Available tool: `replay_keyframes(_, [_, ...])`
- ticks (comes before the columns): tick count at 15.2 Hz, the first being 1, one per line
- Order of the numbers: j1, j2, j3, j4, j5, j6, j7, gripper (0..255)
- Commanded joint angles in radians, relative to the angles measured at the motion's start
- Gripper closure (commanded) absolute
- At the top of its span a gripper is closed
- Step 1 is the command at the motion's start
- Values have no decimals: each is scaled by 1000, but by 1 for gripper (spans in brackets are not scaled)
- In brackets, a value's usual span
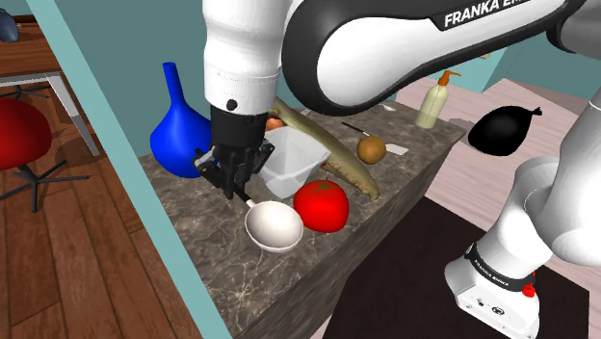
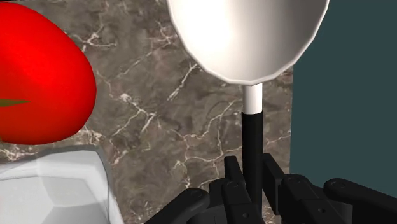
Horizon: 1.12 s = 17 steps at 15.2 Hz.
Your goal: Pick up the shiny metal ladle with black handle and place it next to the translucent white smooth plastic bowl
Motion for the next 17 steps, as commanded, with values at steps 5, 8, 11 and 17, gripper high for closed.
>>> replay_keyframes(5, [1,17,-2,-63,-12,78,10,255])
replay_keyframes(8, [2,28,-3,-90,-20,115,16,255])
replay_keyframes(11, [4,42,-5,-115,-29,152,22,255])
replay_keyframes(17, [8,74,-10,-158,-51,225,39,255])
